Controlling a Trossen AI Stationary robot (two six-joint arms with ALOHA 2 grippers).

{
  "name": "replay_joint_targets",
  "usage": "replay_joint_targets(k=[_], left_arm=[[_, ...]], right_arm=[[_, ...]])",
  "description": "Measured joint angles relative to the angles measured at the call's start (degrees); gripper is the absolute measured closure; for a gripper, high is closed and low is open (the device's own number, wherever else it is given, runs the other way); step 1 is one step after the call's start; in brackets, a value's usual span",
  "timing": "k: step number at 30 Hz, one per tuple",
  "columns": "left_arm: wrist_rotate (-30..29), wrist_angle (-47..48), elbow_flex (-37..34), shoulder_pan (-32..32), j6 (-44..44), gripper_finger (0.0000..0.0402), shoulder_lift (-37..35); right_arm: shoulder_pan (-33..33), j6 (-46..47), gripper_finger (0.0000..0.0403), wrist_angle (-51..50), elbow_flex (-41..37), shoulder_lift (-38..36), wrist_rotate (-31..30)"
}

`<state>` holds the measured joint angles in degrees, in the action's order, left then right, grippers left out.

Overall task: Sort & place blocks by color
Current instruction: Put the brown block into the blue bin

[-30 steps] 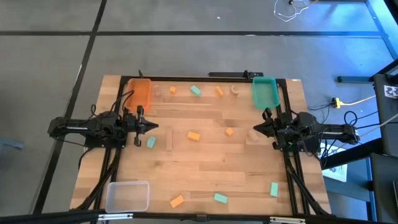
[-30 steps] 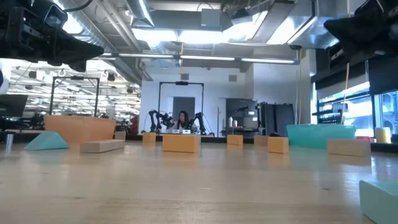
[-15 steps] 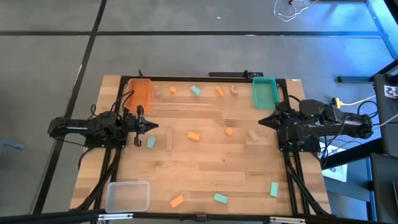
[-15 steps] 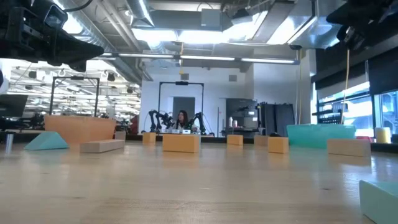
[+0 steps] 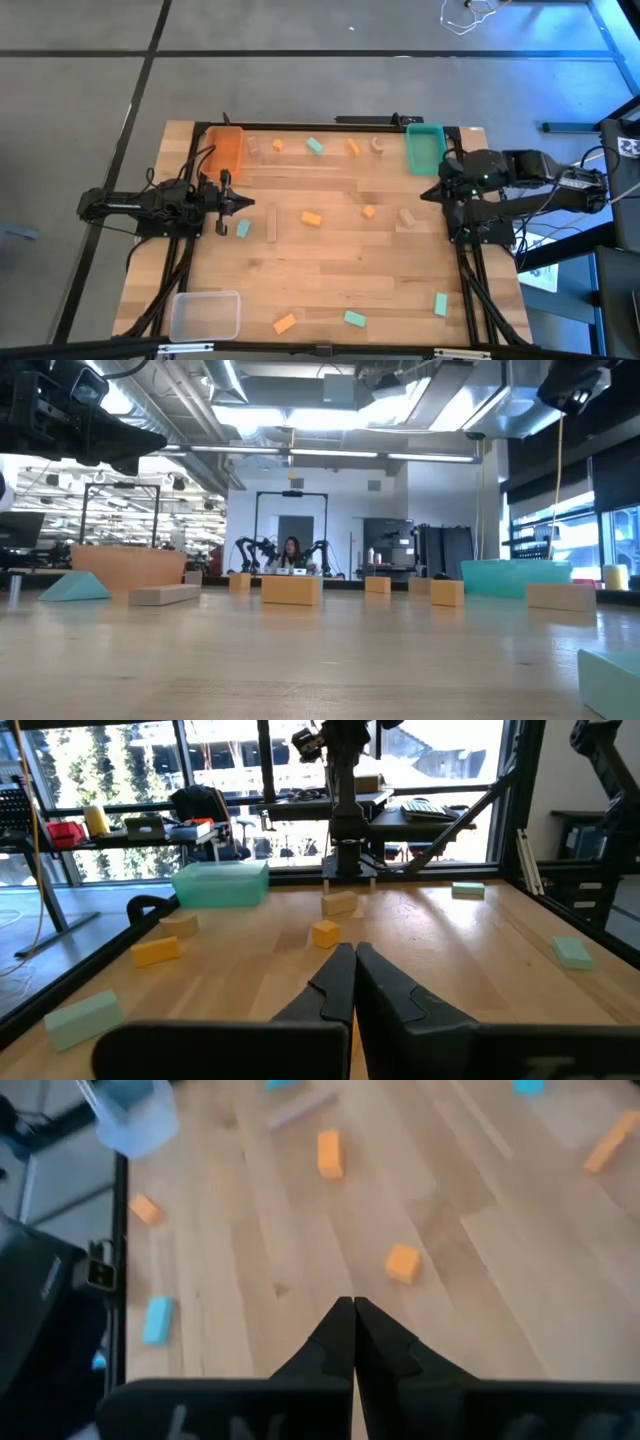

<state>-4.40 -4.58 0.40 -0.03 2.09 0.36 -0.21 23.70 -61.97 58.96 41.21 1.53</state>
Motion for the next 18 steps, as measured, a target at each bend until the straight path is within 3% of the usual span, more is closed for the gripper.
replay_joint_targets(k=[5,12,18], left_arm=[[0.0,0.0,0.0,0.0,0.0,0.0401,0.0],[0.0,0.0,0.0,0.0,0.0,0.0401,0.0],[0.0,0.0,0.0,0.0,0.0,0.0401,0.0]], right_arm=[[0.0,1.2,0.0393,-3.0,2.6,4.1,-0.4],[-0.2,-4.4,0.0366,-7.4,2.8,10.1,-0.5],[-2.4,-1.2,0.0363,-7.4,2.8,15.8,0.5]])
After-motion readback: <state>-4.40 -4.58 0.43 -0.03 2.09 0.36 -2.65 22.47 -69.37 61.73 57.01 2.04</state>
